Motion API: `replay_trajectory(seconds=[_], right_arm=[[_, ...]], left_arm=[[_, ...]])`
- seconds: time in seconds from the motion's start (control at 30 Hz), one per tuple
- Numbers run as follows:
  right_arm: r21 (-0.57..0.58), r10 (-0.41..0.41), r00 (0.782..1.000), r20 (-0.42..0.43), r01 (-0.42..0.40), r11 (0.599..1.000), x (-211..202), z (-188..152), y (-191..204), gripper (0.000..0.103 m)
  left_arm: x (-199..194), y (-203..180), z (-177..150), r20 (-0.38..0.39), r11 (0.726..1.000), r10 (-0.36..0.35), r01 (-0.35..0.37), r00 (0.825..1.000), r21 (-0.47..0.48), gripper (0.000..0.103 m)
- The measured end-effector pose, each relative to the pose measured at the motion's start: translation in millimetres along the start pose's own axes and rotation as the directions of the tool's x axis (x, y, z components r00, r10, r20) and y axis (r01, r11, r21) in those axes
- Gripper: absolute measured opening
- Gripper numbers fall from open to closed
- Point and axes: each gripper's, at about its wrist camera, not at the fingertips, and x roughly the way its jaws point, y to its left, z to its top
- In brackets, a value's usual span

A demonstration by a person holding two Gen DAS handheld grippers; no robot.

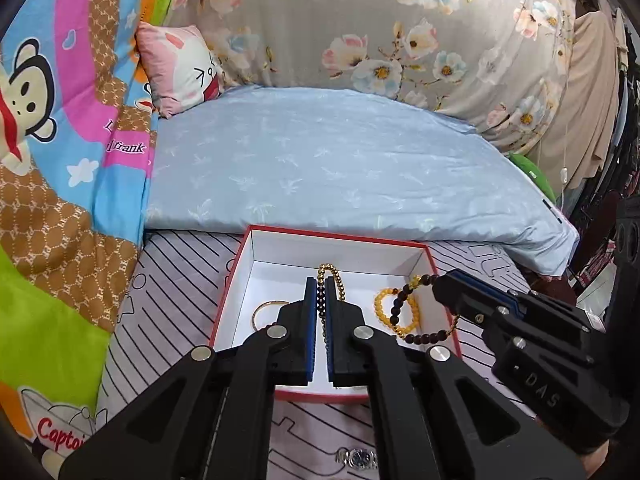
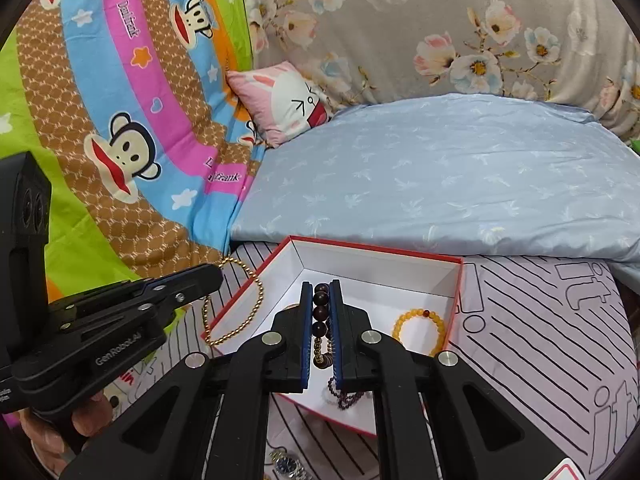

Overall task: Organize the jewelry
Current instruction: 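Carry both bracelets into the red box and open both grippers, then withdraw both grippers from the box back over the remaining jewelry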

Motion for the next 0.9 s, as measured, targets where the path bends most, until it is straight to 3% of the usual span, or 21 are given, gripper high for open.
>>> replay_trajectory(seconds=[0.4, 0.43, 0.5, 0.57, 0.9], right_arm=[[-0.019, -0.02, 0.998, -0.067, 0.019, 1.0, 47, -7, -4, 0.008], [-0.022, -0.031, 0.998, -0.063, 0.029, 0.999, 48, -7, -5, 0.013], [-0.016, -0.037, 0.998, -0.058, 0.036, 0.999, 48, -7, -7, 0.025], [-0.002, -0.036, 0.998, -0.048, 0.036, 0.999, 44, -8, -10, 0.03], [-0.019, -0.036, 0.999, -0.036, 0.036, 0.999, 20, -25, -4, 0.031]], left_arm=[[55, 9, -3, -0.078, 1.0, 0.015, -0.016, 0.997, -0.013, 0.003], [57, 10, -4, -0.078, 1.0, 0.015, -0.017, 0.997, -0.018, 0.004], [59, 13, -4, -0.076, 0.999, 0.034, -0.036, 0.997, -0.025, 0.032], [57, 17, -5, -0.064, 0.998, 0.053, -0.055, 0.997, -0.029, 0.04], [39, 26, -18, -0.056, 0.995, 0.097, -0.099, 0.994, -0.028, 0.041]])
